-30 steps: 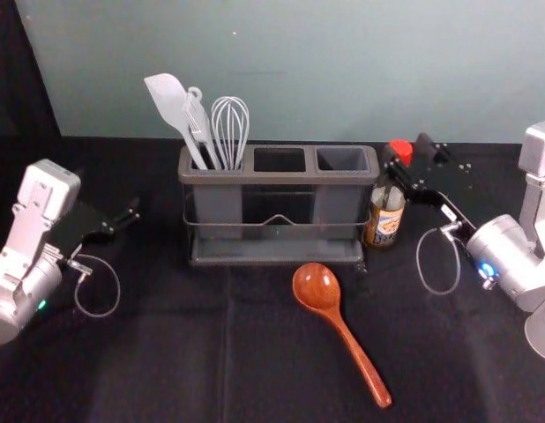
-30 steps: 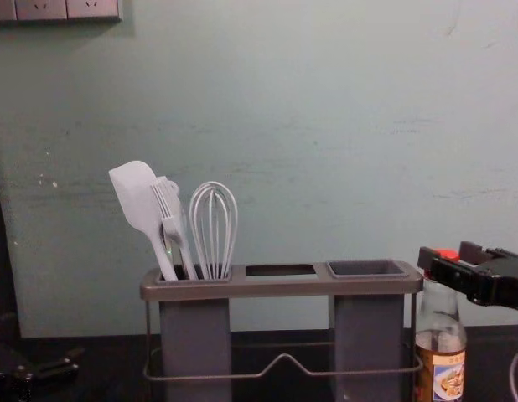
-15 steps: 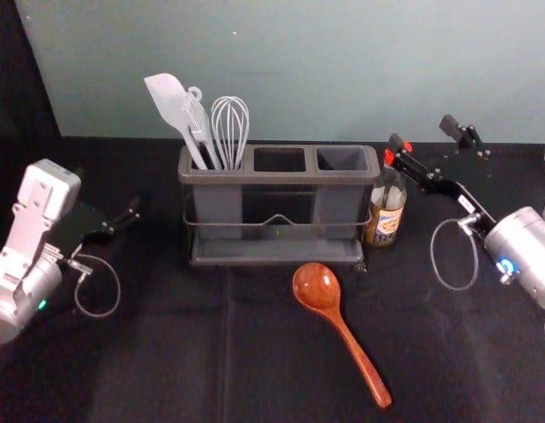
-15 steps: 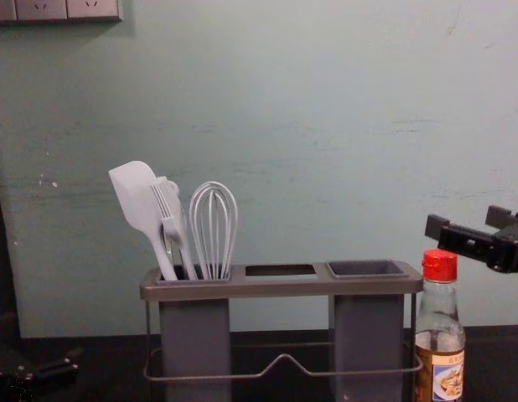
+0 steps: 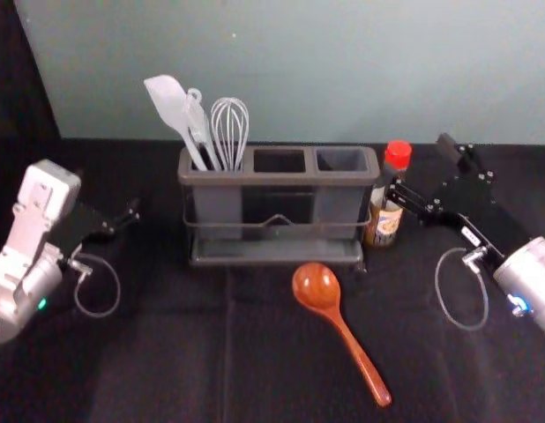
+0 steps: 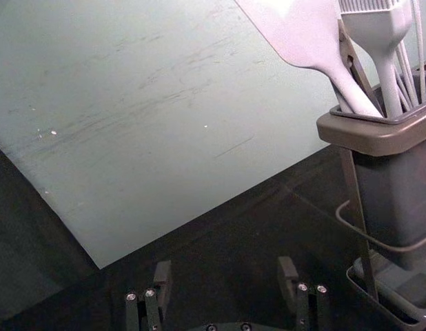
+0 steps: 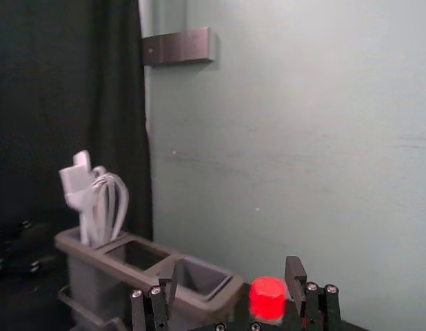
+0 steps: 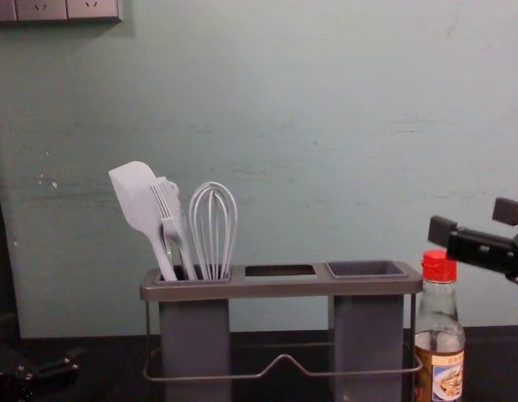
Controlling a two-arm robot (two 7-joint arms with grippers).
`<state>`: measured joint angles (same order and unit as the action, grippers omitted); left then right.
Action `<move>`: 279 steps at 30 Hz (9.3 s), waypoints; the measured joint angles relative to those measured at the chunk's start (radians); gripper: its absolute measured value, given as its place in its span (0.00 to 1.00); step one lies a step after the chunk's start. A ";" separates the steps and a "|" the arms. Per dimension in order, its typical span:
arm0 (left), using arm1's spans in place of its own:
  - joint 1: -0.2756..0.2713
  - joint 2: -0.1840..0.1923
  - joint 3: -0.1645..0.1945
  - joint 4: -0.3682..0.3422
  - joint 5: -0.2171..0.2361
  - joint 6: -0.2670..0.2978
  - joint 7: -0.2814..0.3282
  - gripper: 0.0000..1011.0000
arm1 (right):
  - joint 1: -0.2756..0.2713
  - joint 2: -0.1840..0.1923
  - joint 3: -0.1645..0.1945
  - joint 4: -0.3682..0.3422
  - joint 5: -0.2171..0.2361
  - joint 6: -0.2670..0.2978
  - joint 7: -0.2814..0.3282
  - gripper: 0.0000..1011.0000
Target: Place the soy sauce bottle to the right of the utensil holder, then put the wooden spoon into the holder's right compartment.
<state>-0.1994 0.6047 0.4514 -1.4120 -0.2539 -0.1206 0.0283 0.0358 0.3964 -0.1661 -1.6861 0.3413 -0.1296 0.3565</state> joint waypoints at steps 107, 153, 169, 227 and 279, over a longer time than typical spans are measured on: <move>0.000 0.000 0.000 0.000 0.000 0.000 0.000 0.99 | 0.089 -0.135 -0.235 -0.055 -0.223 0.956 -0.159 0.99; 0.000 0.000 0.000 0.000 0.000 0.000 0.000 0.99 | 0.142 -0.233 -0.221 0.057 -0.325 0.933 -0.120 0.99; 0.000 0.000 0.000 0.000 0.000 0.000 0.000 0.99 | 0.139 -0.250 -0.206 0.069 -0.358 0.921 -0.103 0.85; 0.000 0.000 0.000 0.000 0.000 0.000 0.000 0.99 | -0.266 -0.197 0.029 -0.130 -0.180 -0.391 0.062 0.83; 0.000 0.000 0.000 0.000 0.000 0.000 0.000 0.99 | 0.165 -0.163 -0.057 0.116 0.068 -0.373 0.173 0.83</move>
<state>-0.1995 0.6047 0.4514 -1.4120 -0.2539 -0.1205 0.0283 0.2008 0.2333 -0.2229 -1.5699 0.4093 -0.5021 0.5296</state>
